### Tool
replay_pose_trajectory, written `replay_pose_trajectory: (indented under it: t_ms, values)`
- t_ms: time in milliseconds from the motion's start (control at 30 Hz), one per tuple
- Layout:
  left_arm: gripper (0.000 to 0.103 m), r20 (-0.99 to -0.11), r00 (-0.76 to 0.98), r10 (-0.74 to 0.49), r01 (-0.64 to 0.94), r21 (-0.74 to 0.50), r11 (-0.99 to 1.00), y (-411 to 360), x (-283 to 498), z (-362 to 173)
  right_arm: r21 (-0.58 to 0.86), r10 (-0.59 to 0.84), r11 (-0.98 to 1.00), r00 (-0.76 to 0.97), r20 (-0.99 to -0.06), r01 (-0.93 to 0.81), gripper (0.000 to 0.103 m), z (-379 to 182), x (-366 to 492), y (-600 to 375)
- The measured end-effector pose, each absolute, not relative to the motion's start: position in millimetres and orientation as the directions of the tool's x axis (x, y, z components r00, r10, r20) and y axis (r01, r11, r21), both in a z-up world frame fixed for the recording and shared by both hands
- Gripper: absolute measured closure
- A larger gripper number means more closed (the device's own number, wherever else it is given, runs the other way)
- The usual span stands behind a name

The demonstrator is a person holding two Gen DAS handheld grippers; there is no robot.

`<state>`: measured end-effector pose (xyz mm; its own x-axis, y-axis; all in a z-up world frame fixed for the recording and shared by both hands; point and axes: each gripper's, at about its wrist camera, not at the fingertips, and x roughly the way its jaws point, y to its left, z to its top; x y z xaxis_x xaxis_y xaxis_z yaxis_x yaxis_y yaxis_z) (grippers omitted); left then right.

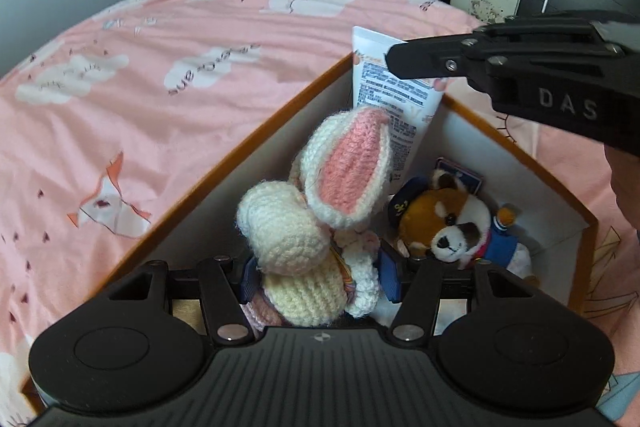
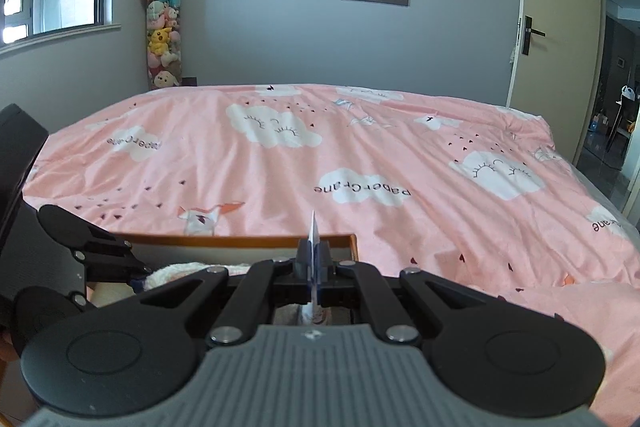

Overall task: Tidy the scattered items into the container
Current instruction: 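Lower the bunny and tube into the shoebox and open both grippers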

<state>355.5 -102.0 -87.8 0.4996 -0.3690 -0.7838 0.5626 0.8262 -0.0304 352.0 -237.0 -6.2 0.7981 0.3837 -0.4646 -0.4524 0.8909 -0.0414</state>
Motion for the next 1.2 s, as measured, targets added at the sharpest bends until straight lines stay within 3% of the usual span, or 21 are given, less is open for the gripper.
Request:
replay_pose_trajectory:
  t_ms: [600, 833, 933, 1200]
  values:
    - [0.03, -0.816, 0.474, -0.33, 0.549, -0.019, 0.836, -111, 364, -104, -0.012, 0.356, 0.91, 0.794, -0.493, -0.415, 0.099, -35, 353, -245]
    - [0.027, -0.782, 0.524, -0.338, 0.56, 0.016, 0.828, -107, 347, -81, 0.016, 0.366, 0.912, 0.796, -0.483, -0.409, 0.093, -28, 349, -247]
    - [0.027, -0.769, 0.542, -0.339, 0.554, 0.023, 0.832, -103, 338, -70, 0.017, 0.368, 0.913, 0.804, -0.468, -0.408, 0.083, -22, 343, -248]
    - [0.027, -0.72, 0.621, -0.311, 0.481, 0.037, 0.876, -88, 308, -36, 0.002, 0.366, 0.914, 0.822, -0.436, -0.406, 0.075, 5, 314, -248]
